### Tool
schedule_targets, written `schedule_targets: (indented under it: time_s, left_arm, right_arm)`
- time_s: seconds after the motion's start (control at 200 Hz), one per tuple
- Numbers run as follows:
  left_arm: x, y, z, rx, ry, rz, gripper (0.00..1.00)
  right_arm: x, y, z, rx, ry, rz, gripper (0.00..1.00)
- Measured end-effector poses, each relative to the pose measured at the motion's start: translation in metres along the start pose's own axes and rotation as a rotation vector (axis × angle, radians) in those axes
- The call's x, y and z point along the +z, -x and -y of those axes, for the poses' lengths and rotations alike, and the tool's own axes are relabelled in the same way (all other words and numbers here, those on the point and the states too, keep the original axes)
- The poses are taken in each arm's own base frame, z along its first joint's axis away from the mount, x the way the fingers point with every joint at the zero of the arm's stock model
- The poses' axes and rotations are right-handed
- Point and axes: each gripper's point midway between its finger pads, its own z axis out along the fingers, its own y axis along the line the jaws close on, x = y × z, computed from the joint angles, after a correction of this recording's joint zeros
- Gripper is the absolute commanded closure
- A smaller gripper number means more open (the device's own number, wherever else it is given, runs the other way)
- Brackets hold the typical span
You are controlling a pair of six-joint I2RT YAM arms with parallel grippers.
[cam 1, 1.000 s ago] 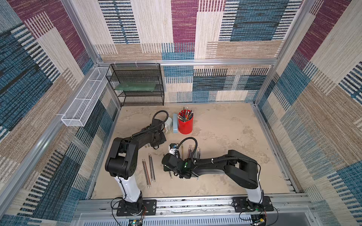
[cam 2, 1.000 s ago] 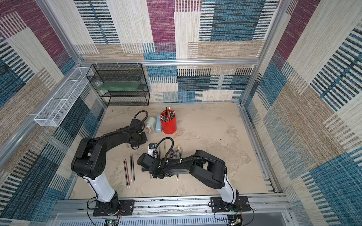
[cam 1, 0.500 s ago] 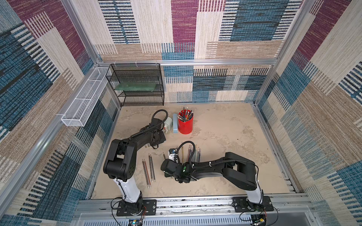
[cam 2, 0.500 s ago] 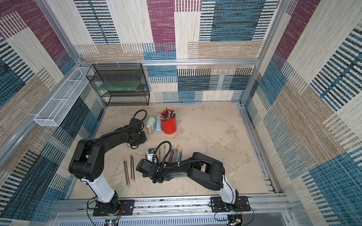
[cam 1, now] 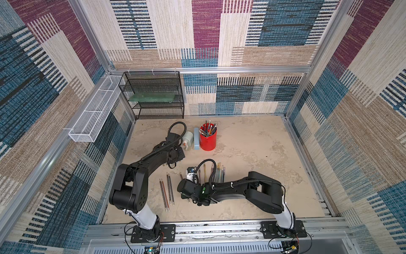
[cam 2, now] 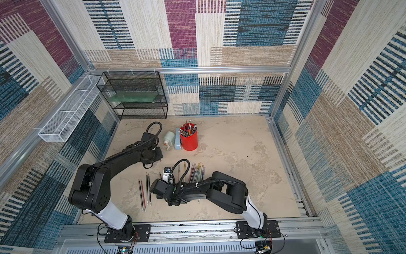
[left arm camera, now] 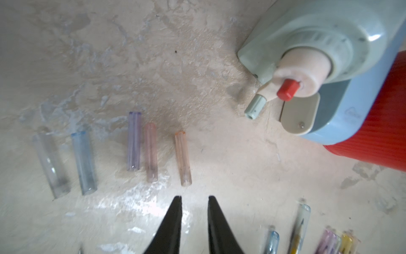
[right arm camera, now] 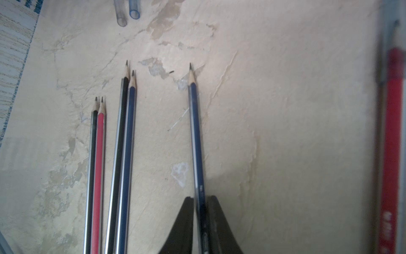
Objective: Remove the protective cover of the pencils
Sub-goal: Move the pencil to the center of the board.
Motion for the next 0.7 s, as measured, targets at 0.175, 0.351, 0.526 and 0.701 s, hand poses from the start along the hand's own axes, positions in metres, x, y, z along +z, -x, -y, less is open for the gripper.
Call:
schedule_targets:
  time_s: [0.175,0.351,0.526,0.701]
  left_arm:
    - [-0.025,-0.003,-0.006,-0.002,-0.013,0.051,0.72]
    - [-0.049,-0.005,-0.011,-0.006,-0.034,0.103,0.69]
    - [-0.062,-0.006,-0.017,-0.008,-0.033,0.135,0.69]
    - [-0.074,-0.01,-0.021,-0.011,-0.044,0.157,0.69]
  right_arm:
    - [0.001,0.001,-0.001,0.024,-0.007,-0.003,0.87]
    - [0.001,0.001,-0.003,0.054,-0.005,-0.006,0.88]
    - [0.002,-0.001,-0.011,0.063,0.007,-0.011,0.88]
    - [0.003,-0.003,-0.016,0.066,0.011,-0.02,0.85]
